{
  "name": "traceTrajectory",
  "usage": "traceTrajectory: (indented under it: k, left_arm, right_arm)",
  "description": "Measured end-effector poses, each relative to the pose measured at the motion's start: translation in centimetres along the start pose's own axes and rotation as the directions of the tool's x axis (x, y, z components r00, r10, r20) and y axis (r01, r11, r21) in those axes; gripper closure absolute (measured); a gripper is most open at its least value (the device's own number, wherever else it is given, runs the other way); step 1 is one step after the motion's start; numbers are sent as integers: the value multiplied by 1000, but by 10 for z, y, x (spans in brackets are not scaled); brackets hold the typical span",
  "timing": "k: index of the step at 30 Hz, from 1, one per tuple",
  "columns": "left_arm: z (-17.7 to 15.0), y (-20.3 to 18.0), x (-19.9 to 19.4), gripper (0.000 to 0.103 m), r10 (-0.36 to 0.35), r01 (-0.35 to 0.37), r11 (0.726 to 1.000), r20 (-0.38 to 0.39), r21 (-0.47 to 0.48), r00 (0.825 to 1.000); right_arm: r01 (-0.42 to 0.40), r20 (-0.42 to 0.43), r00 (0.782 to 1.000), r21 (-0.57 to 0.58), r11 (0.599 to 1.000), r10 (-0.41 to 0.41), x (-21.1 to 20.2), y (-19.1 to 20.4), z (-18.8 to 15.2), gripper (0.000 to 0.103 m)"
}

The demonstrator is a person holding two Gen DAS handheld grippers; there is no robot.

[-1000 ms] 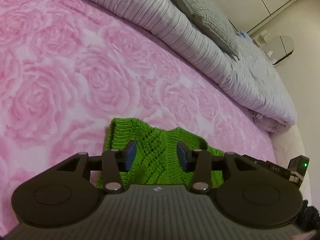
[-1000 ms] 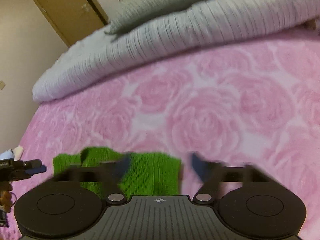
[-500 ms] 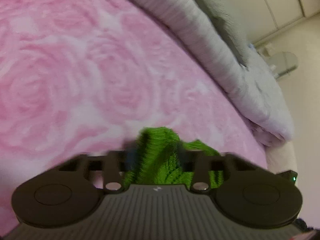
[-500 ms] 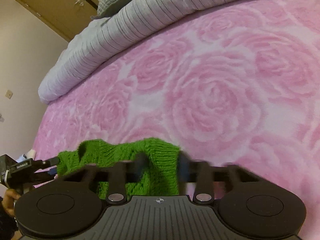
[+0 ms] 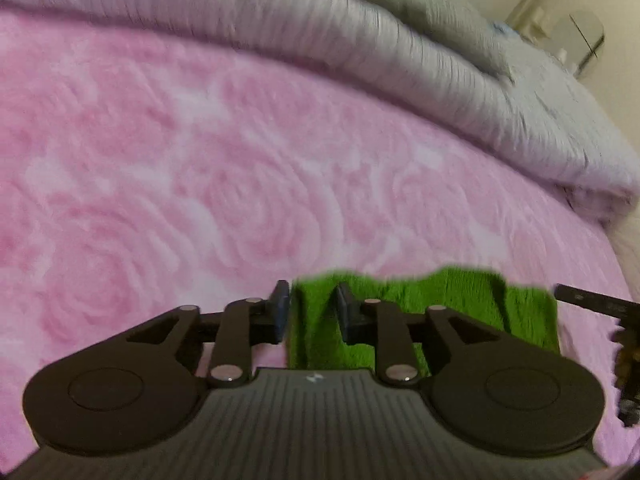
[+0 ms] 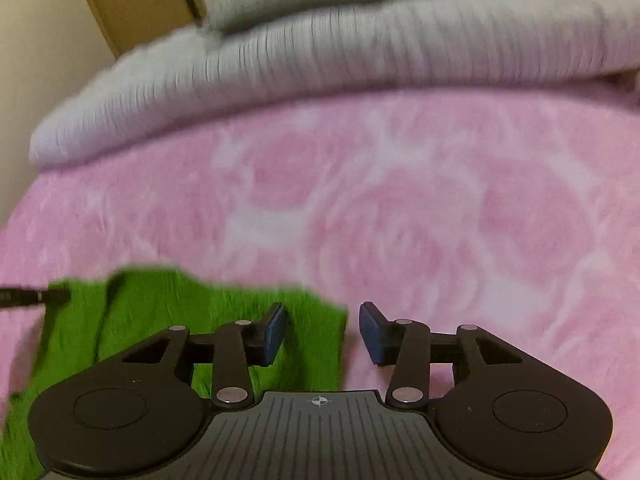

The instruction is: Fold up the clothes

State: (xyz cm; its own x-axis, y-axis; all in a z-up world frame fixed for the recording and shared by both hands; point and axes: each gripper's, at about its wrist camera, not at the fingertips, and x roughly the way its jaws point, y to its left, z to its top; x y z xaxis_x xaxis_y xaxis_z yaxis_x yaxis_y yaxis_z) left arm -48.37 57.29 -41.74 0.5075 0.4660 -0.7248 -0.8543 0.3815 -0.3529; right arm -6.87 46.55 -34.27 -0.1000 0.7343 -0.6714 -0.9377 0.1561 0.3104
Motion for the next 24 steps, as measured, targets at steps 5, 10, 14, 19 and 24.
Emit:
traceTrajectory:
  k: [5,10,14,19,24]
  left_arm:
    - [-13,-24,-32,84,-113,111,991,-24,-72,993]
    - [-62,-85,-12,91,-316,328,945,-244,8,917]
    - [-71,-100,25,93,-238,265,961,-248,84,939]
    - [-29,-96,64,100,-150,166,981,-150,98,977]
    - [5,-97,59,98,-121,131,982,-82,138,989]
  right_arm:
    - [-43,-73,996,-11,999,42,-11,15,-3,59]
    - [-265,-263,936,-87,960,234,-4,60,-38,94]
    - [-317,-316,906,-73,945,280,34,74,-50,94]
    - [-267,-251,937,-68,961,242,86,70,-25,94]
    - [-246,-168,955,4,969,243,85,58,15,94]
